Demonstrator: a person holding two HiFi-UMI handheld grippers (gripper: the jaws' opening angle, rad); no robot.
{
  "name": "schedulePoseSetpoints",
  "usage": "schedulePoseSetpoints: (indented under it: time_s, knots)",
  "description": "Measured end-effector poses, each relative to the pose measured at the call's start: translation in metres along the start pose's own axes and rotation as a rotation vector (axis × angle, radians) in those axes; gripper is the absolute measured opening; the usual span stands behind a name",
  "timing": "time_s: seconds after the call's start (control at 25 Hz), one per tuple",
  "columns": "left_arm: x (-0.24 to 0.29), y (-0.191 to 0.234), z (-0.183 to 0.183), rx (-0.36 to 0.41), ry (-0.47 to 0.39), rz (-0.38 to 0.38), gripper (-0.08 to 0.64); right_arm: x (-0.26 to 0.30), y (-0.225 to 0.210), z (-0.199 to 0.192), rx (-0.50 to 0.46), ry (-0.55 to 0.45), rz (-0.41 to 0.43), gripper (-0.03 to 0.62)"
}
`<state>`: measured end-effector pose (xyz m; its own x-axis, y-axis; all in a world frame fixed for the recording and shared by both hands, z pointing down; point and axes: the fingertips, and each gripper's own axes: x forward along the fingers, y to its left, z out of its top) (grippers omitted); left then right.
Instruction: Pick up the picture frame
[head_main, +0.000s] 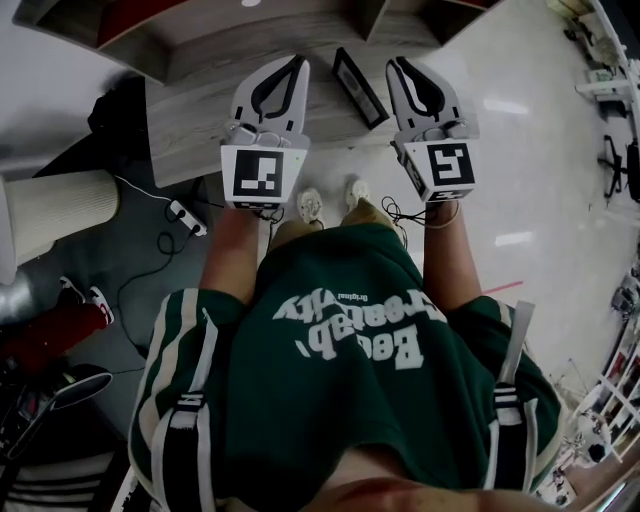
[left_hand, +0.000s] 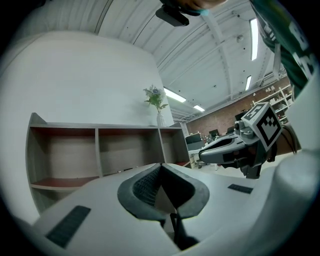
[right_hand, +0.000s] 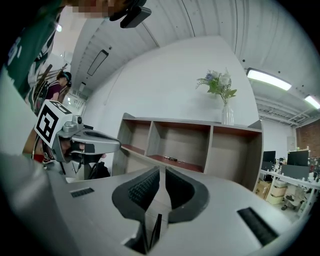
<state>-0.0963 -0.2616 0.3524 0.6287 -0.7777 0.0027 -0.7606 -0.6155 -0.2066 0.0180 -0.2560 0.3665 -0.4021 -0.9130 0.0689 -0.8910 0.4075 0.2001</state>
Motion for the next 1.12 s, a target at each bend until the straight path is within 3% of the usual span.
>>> schedulePoseSetpoints:
  time_s: [0.36,0.56,0.68,0.88,1.12]
  knots:
    - [0.024,-0.006,0.002,0.022,0.011,0.03,0.018,0.013,-0.022,-0.008,0.018,-0.007,0.05,0.037]
    - [0.036,-0.014,-0.01,-0.03,0.028,0.013,0.018,0.021,-0.025,-0.029,0.031,0.027,0.083,0.044]
    - [0.044,-0.019,-0.01,-0.004,0.031,0.005,0.018,0.026,-0.022,-0.042,0.046,0.068,0.135,0.181]
    - [0.057,-0.022,-0.014,-0.06,0.031,0.001,0.018,0.035,-0.017,-0.066,0.058,0.155,0.174,0.193]
    - [0.065,-0.028,-0.02,-0.052,0.044,0.012,0.018,0.04,-0.002,-0.112,0.081,0.298,0.258,0.215]
